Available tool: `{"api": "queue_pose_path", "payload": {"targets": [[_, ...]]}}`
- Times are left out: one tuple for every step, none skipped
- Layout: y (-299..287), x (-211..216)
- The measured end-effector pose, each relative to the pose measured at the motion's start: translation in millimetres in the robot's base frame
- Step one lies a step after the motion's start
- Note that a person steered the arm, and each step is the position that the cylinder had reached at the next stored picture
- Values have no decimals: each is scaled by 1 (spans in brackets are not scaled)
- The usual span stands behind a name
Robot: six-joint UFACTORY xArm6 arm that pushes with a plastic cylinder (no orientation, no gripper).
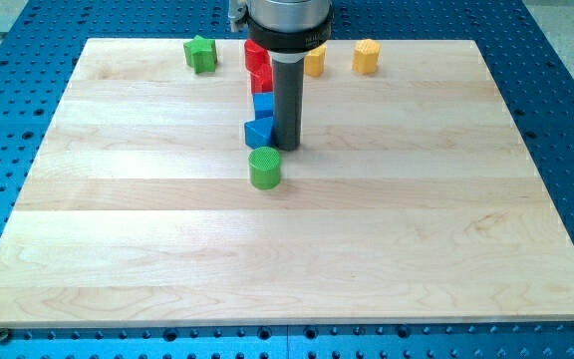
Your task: Push the heart into the hexagon
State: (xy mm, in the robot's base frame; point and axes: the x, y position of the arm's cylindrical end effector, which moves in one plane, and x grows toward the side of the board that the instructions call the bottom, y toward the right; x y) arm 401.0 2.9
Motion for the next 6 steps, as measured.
{"api": "queue_pose_path", "payload": {"targets": [[25,-21],[49,-62],[23,-92],[20,-99],[20,-135],[5,-142]]}}
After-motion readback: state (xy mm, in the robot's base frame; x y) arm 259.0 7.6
